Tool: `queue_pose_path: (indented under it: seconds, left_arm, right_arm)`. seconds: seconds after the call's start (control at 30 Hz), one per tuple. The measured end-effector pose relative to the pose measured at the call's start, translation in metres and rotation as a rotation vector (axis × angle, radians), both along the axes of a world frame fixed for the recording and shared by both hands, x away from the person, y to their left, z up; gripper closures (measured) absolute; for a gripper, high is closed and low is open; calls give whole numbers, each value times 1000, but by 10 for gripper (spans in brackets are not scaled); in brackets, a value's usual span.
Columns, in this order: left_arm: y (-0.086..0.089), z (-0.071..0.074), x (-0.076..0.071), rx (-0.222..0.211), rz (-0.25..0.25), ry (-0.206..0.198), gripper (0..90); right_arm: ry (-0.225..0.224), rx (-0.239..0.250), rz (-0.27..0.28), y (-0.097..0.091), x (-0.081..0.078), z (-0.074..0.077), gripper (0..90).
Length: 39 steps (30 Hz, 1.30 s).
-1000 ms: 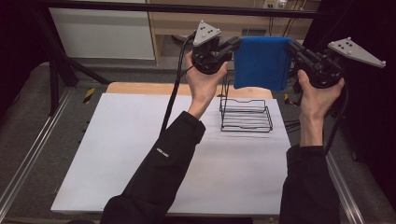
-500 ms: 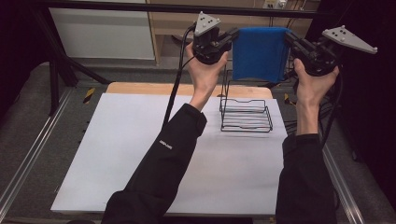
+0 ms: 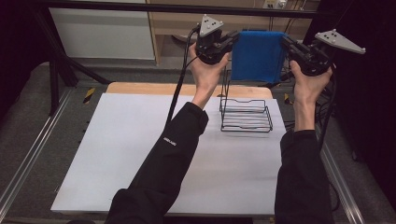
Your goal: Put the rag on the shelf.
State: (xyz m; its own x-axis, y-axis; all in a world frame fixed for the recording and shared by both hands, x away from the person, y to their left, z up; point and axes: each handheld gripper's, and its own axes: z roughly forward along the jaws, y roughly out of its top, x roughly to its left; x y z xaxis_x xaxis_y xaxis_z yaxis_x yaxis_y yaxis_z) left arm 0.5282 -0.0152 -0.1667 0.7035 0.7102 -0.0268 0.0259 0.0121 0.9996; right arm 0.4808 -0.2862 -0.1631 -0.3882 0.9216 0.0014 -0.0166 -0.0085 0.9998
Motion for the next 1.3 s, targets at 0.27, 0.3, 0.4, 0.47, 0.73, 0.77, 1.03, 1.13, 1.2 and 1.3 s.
queue_pose_path:
  seconds: [0.27,0.3,0.4,0.47,0.73,0.77,1.03,1.13,1.2,1.3]
  left_arm:
    - [0,-16,4,61,7,-5,863]
    - [0,-19,4,65,7,-1,863]
    - [0,-27,6,83,6,11,863]
    - [-1,-32,6,94,4,18,863]
    - [-2,-45,3,114,-34,37,862]
    - [-2,-46,2,117,-36,36,862]
    - [-6,-46,-8,128,-81,29,862]
    - [-7,-46,-12,136,-104,29,862]
    - [-8,-47,-14,155,-109,28,862]
    - [-9,-48,-17,169,-121,28,862]
  right_arm:
    - [45,-7,1,-2,8,-18,838]
    - [51,-11,1,-2,8,-20,838]
    - [72,-24,1,-2,10,-29,838]
    - [90,-26,2,-2,11,-36,837]
    - [115,-14,8,-6,11,-52,836]
    - [115,-14,7,-7,9,-53,836]
    - [113,-20,3,-15,-2,-52,832]
    - [115,-21,6,-17,-7,-54,830]
    - [119,-26,7,-19,-10,-56,829]
    - [128,-23,11,-21,-13,-58,828]
